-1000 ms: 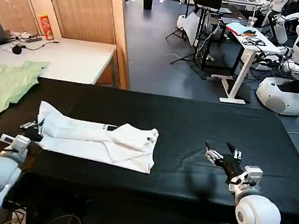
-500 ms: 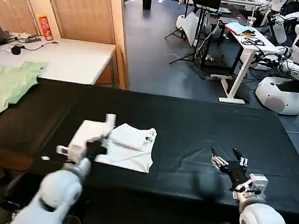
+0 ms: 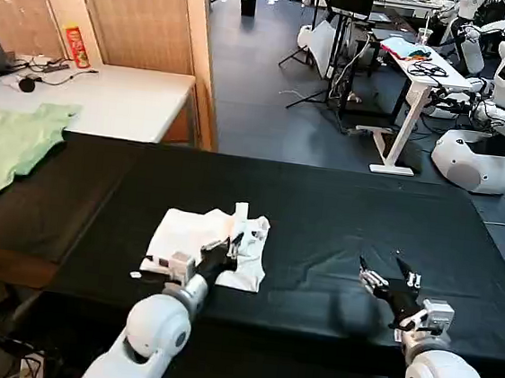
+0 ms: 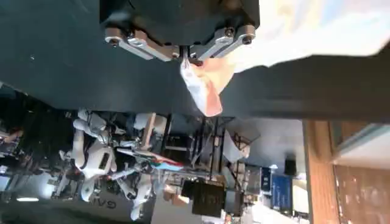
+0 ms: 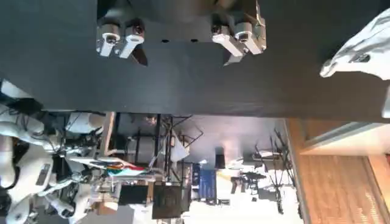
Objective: Fold and organize the clothes.
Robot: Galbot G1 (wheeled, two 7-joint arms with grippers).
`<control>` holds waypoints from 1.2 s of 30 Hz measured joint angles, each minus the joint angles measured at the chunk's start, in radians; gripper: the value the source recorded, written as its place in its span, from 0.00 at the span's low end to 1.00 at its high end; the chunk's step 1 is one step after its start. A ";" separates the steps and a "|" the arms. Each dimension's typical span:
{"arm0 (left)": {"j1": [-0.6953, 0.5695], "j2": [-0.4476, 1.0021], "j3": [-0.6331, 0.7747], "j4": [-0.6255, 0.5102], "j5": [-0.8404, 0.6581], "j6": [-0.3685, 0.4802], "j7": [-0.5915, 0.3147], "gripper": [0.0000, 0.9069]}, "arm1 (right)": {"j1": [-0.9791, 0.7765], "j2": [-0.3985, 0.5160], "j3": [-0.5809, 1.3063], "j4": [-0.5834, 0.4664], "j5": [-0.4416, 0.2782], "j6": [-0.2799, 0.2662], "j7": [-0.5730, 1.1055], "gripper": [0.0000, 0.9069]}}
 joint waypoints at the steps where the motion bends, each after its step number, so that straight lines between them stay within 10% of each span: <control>1: 0.001 -0.007 0.004 0.005 0.003 -0.001 0.000 0.97 | 0.002 0.001 -0.003 -0.002 -0.002 0.000 0.000 0.97; 22: -0.023 -0.016 -0.056 0.040 0.036 -0.115 0.051 0.97 | 0.052 -0.036 -0.121 -0.026 -0.024 0.025 -0.075 0.97; 36: -0.008 0.149 -0.316 0.162 -0.337 -0.116 0.089 0.97 | 0.039 -0.024 -0.141 -0.035 -0.030 0.043 -0.085 0.97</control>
